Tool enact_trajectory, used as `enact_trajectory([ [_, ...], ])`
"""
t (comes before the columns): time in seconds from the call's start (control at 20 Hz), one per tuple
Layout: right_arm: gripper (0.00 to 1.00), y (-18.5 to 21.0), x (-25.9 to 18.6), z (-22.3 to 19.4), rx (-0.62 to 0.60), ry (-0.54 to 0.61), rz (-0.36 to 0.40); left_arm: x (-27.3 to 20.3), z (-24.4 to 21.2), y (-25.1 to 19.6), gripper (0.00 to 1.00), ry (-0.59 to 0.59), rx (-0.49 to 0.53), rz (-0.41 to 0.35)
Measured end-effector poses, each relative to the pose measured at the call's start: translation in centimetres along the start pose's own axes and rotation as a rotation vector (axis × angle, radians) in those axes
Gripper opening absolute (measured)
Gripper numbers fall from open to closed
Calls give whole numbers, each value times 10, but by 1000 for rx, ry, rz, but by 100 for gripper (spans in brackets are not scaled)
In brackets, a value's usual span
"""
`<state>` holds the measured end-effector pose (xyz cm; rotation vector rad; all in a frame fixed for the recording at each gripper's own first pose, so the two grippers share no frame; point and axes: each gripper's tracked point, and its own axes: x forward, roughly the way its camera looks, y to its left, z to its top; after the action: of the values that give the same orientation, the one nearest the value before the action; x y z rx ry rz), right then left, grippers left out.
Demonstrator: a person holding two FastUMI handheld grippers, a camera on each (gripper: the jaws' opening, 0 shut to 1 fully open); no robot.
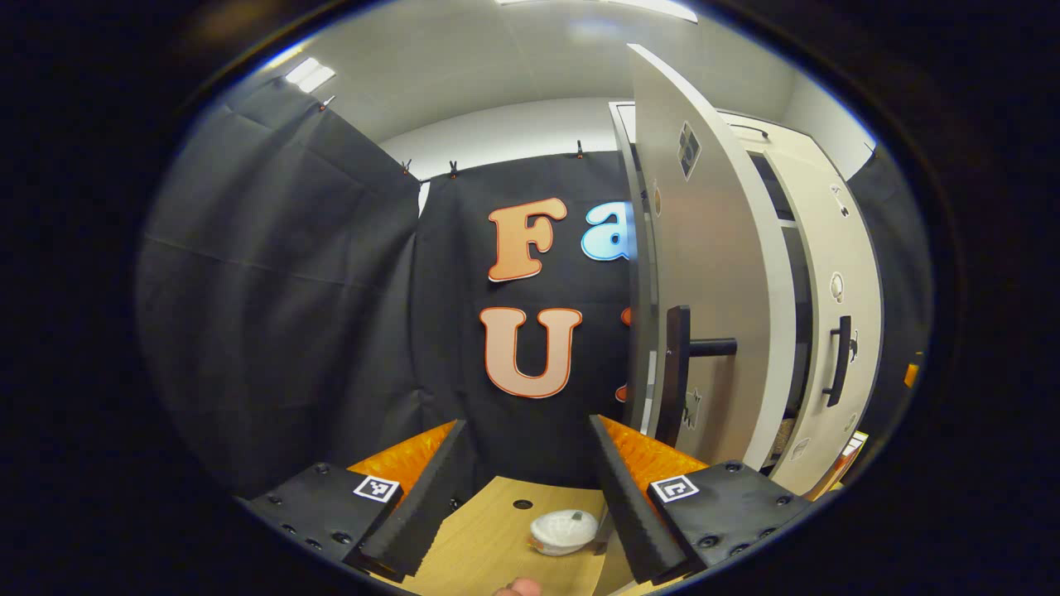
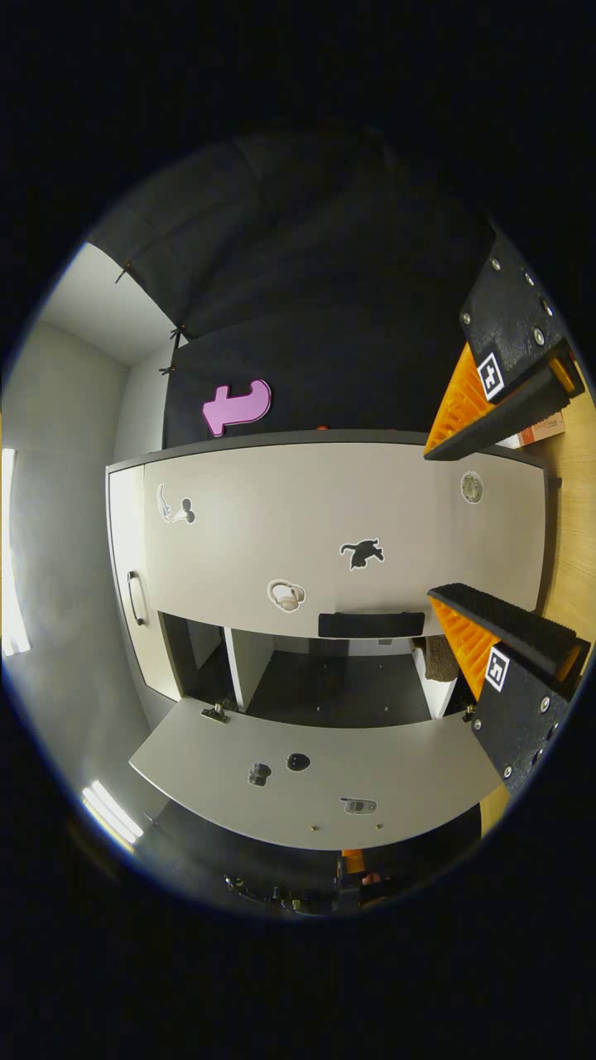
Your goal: Grab one shoe with the right hand and put it into the shoe cabinet, grab the other shoe with the left hand and put it into the shoe cabinet; then close the right door with the right hand and the left door with the left hand.
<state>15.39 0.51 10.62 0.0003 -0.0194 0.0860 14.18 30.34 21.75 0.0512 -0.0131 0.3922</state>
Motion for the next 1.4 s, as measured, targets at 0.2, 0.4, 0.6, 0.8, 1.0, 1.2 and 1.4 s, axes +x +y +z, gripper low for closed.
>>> enact_trajectory([
  [0.2, 92, -4, -4, -1, -8, 0, 4, -7, 1, -52, 91, -3, -20, -96],
  [0.4, 92, -4, -6, 3, 24, -8, 9, -6, -5, -107, 90, 15, -55, -176],
  [0.6, 92, -6, -13, 4, 29, -8, 20, 3, -8, -156, 91, 28, -32, -258],
  [0.8, 92, -11, -20, -1, -23, 1, 12, 2, -9, -187, 92, 33, -73, -314],
  [1.0, 92, -12, -25, -7, -39, 16, 6, 9, -11, -216, 93, 47, -84, -364],
  [1.2, 92, -8, -27, -11, -45, 26, 11, 22, -15, -231, 99, 67, -92, -369],
  [1.4, 92, -6, -26, -16, -52, 36, 15, 30, -13, -241, 95, 81, -84, -391],
])
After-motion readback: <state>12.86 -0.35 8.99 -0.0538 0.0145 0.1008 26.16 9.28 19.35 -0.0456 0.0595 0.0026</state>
